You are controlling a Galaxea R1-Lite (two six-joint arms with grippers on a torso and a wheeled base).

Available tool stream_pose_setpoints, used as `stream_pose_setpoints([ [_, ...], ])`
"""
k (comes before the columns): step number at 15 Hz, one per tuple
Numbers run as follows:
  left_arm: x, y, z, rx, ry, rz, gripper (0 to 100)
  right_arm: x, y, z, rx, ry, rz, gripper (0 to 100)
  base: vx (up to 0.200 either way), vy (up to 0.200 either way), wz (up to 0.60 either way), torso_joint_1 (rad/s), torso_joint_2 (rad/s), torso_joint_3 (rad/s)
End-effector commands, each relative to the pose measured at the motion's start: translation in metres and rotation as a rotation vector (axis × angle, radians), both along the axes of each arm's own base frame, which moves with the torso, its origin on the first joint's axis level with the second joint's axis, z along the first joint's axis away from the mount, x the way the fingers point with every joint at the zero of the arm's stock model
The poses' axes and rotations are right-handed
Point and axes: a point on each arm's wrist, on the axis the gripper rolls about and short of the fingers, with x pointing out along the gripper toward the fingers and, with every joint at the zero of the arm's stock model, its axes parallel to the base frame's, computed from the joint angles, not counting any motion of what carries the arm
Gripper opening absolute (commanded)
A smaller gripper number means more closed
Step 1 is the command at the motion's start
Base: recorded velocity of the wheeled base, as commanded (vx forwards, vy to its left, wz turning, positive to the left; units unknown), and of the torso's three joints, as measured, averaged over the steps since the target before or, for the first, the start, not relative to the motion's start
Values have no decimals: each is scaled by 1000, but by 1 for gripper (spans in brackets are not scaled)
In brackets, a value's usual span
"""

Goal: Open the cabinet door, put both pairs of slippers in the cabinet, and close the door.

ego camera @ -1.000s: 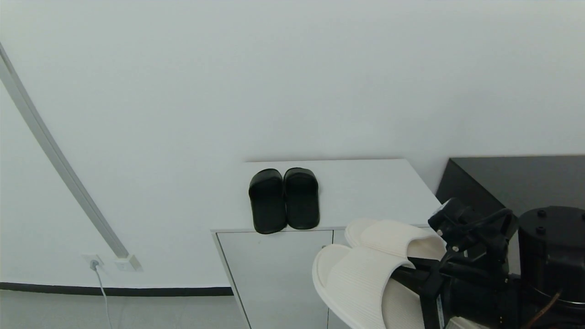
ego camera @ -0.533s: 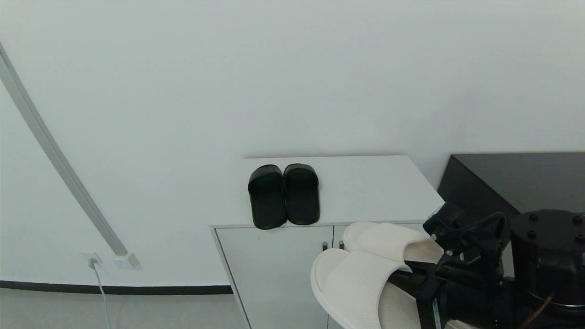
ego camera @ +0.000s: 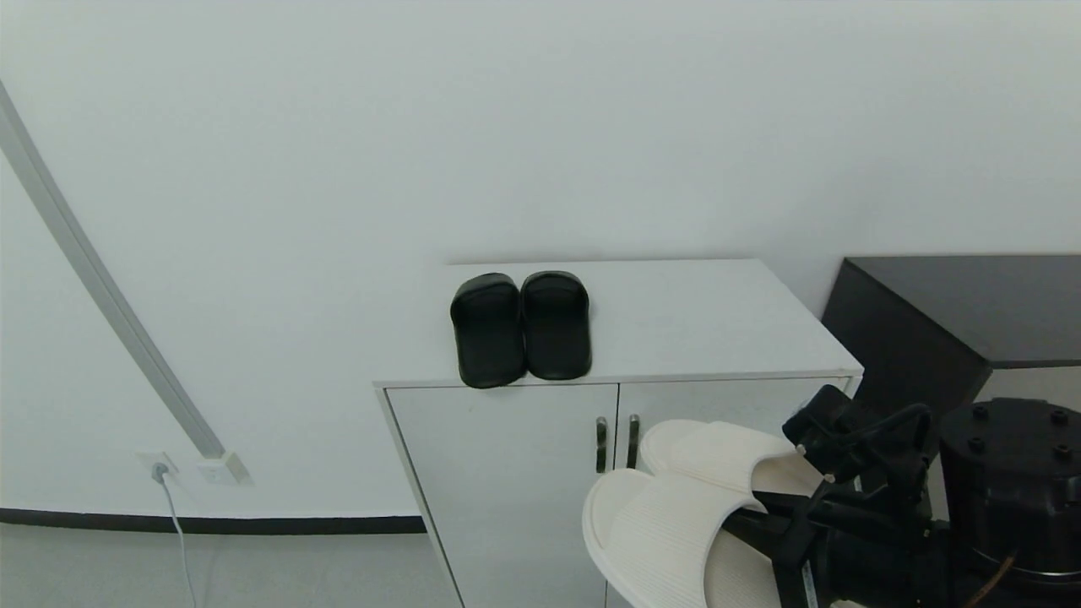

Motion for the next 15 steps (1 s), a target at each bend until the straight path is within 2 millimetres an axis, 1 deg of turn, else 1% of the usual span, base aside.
stream_pose_setpoints([
  [1,0,0,0,0,1,2,100,0,0,-2,-6,6,2,0,0,0,0,-227,549,315],
  [3,0,0,0,0,1,2,100,2,3,-6,-17,15,3,0,0,0,0,-222,549,322],
  [8,0,0,0,0,1,-1,100,2,3,-6,-18,16,3,0,0,0,0,-205,523,317],
  [15,0,0,0,0,1,2,100,1,2,-8,-32,17,8,0,0,0,0,-167,489,326],
])
